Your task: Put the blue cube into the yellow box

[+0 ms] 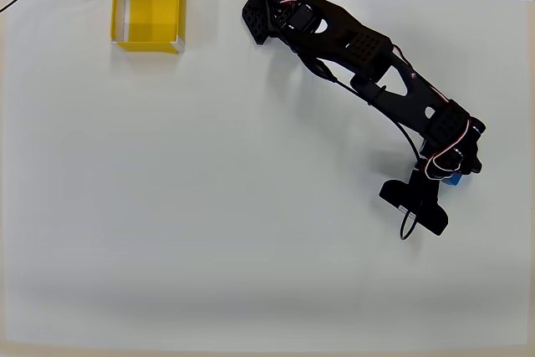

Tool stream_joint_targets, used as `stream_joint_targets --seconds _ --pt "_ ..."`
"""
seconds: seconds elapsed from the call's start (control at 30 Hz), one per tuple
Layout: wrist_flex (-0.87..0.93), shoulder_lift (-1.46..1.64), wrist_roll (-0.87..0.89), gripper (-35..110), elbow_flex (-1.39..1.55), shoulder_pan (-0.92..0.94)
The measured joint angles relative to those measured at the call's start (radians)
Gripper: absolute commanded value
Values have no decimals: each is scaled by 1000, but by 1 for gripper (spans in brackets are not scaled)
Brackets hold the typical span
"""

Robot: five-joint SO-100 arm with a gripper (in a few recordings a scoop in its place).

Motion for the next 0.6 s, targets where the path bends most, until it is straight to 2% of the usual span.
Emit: stream_joint_targets --seconds 0.47,0.6 --pt "2 -9 -63 17 0 0" --pt "5 -9 -132 14 0 5"
